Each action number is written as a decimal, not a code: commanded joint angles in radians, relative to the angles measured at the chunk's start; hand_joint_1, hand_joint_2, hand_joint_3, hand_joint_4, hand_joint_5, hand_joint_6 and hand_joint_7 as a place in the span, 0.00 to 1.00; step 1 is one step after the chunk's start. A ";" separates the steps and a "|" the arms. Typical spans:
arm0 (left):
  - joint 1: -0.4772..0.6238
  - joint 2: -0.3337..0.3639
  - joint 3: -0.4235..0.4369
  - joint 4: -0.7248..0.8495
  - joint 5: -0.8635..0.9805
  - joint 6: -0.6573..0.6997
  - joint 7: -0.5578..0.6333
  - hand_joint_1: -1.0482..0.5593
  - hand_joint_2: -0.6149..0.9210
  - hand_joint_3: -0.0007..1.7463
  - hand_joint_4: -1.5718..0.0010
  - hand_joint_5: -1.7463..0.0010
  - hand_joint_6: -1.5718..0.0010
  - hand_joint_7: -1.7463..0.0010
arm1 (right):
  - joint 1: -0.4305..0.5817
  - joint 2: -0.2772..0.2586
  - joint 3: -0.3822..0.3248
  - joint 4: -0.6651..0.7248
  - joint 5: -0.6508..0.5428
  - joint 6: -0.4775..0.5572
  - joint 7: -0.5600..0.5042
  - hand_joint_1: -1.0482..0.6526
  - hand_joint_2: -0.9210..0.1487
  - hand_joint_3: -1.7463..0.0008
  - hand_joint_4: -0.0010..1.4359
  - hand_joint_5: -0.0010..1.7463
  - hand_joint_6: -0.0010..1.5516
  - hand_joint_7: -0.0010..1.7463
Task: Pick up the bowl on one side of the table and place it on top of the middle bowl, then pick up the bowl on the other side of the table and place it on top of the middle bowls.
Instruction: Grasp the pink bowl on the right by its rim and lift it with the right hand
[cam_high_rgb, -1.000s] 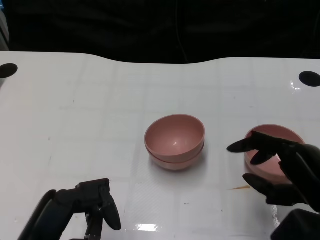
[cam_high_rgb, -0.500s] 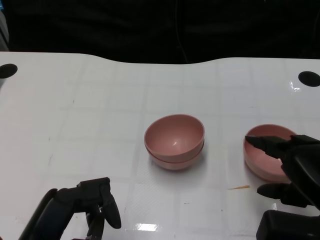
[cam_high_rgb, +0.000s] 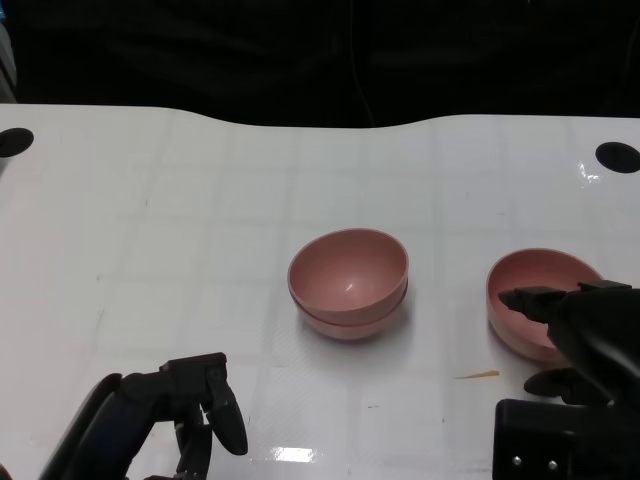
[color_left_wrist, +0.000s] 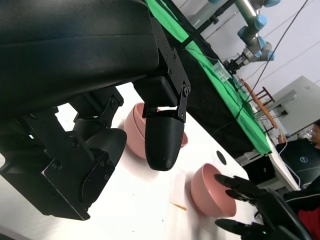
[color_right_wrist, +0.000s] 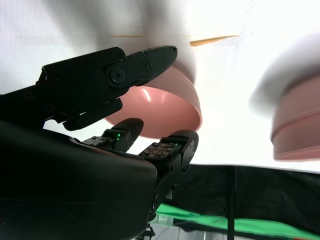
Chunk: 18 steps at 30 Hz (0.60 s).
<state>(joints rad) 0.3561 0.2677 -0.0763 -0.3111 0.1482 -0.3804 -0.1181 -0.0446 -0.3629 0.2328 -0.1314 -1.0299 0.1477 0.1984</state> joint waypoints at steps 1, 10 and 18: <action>0.003 0.003 0.010 -0.018 -0.002 0.014 -0.013 0.73 0.52 0.98 0.39 0.05 0.46 0.12 | -0.048 -0.028 0.028 0.066 -0.026 0.013 -0.009 0.30 0.02 1.00 0.37 0.14 0.34 0.01; 0.004 0.002 0.011 -0.027 0.002 0.023 -0.019 0.74 0.52 0.97 0.39 0.06 0.46 0.13 | -0.138 -0.047 0.084 0.247 0.009 -0.032 -0.089 0.35 0.00 0.98 0.55 0.12 0.41 0.01; 0.000 0.001 0.008 -0.017 -0.011 0.021 -0.034 0.75 0.51 0.97 0.39 0.03 0.46 0.11 | -0.187 -0.068 0.091 0.423 0.102 -0.233 -0.308 0.51 0.00 0.95 0.58 1.00 0.43 0.90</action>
<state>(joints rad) 0.3560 0.2649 -0.0750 -0.3328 0.1481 -0.3627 -0.1417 -0.2220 -0.4082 0.3216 0.2756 -0.9444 -0.0762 -0.0887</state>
